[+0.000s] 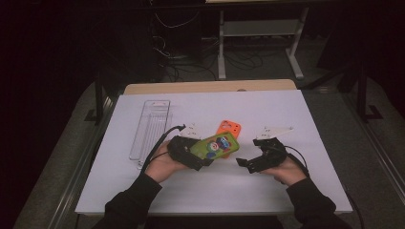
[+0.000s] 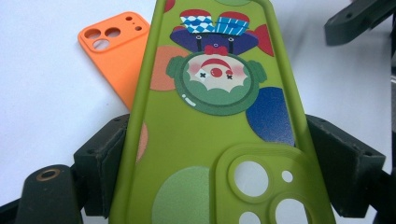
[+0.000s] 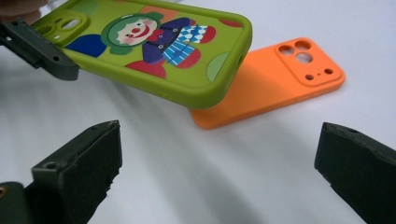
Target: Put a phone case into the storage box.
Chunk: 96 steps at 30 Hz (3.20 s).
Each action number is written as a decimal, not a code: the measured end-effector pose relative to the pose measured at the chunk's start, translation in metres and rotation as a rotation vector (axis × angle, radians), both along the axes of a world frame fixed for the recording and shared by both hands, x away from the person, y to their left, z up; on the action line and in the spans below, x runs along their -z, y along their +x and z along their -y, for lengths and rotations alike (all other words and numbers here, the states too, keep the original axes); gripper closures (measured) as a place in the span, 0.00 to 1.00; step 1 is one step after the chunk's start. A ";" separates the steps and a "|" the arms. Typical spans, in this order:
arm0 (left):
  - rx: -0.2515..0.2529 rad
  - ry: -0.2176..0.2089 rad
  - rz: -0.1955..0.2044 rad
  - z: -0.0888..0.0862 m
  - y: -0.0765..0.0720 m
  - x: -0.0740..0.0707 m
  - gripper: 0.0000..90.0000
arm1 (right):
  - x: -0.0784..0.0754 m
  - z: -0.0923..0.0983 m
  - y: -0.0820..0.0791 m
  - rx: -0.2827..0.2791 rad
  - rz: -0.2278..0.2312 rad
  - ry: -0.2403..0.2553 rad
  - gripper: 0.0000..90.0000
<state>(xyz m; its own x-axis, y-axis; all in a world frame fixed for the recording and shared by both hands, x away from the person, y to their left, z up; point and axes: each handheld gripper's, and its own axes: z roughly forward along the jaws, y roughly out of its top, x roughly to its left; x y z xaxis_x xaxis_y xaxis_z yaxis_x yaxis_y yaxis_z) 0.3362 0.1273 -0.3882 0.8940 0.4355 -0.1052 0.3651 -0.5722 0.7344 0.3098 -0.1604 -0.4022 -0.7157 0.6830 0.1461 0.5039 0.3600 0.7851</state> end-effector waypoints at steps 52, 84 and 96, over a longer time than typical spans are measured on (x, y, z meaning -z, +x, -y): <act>-0.012 -0.020 -0.022 -0.006 0.003 -0.004 0.17 | 0.013 -0.030 -0.016 -0.027 0.462 -0.456 0.00; -0.010 -0.014 -0.020 -0.005 0.003 -0.003 0.17 | 0.024 -0.052 -0.031 -0.130 0.914 -0.870 0.00; -0.020 -0.025 -0.014 -0.005 0.002 -0.004 0.17 | 0.027 -0.065 -0.039 -0.144 1.078 -0.944 0.01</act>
